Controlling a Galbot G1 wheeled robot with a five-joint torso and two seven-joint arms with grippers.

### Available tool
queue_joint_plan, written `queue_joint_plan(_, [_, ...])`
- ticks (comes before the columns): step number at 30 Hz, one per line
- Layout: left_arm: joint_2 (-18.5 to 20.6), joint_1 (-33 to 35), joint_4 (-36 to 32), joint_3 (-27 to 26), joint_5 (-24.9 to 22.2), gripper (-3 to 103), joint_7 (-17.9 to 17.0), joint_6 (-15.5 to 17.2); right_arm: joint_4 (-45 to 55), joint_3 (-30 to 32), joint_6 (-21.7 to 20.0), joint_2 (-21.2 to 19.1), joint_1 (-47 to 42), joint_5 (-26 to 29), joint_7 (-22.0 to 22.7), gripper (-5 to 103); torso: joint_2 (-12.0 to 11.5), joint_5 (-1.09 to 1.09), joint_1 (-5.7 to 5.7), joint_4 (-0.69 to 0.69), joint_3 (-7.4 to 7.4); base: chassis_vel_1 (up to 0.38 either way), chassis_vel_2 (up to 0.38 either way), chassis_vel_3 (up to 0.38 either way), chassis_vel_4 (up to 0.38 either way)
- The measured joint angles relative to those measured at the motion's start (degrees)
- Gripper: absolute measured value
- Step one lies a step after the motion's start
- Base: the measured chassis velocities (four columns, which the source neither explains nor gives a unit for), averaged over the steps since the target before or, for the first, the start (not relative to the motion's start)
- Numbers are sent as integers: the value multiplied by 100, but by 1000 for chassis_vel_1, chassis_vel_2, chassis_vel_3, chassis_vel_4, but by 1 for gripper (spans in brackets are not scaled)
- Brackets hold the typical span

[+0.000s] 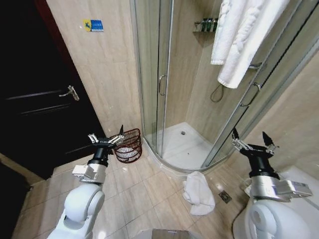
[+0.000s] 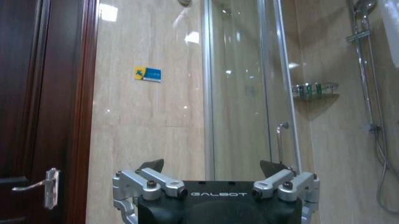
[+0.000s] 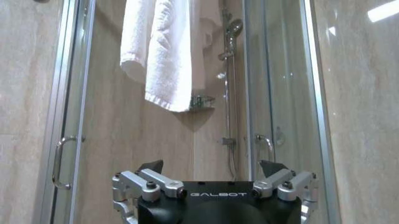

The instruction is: Discard the used towel into the hamper.

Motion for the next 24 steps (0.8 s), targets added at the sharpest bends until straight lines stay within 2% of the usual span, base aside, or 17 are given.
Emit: queue_joint_plan(24, [44, -19, -24, -111, -137, 100, 36, 63, -7, 68, -98, -87, -12, 98, 3, 100, 763, 0, 350, 0, 414, 0, 0, 0, 0])
